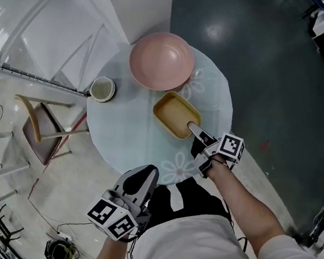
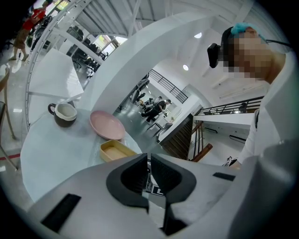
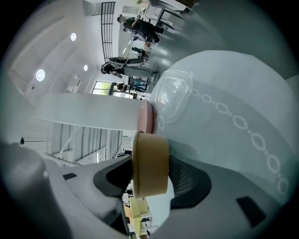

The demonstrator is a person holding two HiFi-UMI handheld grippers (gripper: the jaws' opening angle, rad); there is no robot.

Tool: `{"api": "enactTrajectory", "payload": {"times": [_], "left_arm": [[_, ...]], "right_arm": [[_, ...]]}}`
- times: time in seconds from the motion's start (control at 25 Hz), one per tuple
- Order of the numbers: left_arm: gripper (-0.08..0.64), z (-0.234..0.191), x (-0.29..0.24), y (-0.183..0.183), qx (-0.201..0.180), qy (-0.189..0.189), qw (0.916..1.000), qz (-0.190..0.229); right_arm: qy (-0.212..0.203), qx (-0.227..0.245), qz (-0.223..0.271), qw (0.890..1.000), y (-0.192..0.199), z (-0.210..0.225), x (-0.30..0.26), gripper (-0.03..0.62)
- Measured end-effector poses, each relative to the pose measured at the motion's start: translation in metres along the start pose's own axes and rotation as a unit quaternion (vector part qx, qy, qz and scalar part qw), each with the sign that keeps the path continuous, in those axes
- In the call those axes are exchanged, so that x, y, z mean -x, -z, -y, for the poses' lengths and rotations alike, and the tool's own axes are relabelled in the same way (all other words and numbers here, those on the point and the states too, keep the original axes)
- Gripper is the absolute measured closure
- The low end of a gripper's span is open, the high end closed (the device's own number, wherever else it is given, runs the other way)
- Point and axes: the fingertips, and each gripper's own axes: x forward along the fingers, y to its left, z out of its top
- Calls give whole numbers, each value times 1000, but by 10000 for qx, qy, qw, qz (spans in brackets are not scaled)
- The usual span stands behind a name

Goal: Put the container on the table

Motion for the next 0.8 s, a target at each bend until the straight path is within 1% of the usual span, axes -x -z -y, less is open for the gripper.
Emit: {"api": "enactTrajectory", "payload": {"times": [0.44, 0.68, 0.8], "left_arm": [[518, -7, 8, -4, 57, 83, 9999, 96], [518, -13, 14, -8, 78, 109, 9998, 163], [518, -13, 16, -9, 93, 138, 9997, 205]], "right_arm": [[683, -14, -369, 9970, 18, 10, 0, 348], [1252, -119, -484, 9909, 25, 28, 7, 348], [1435, -109, -485, 9884, 25, 31, 12, 342]]}}
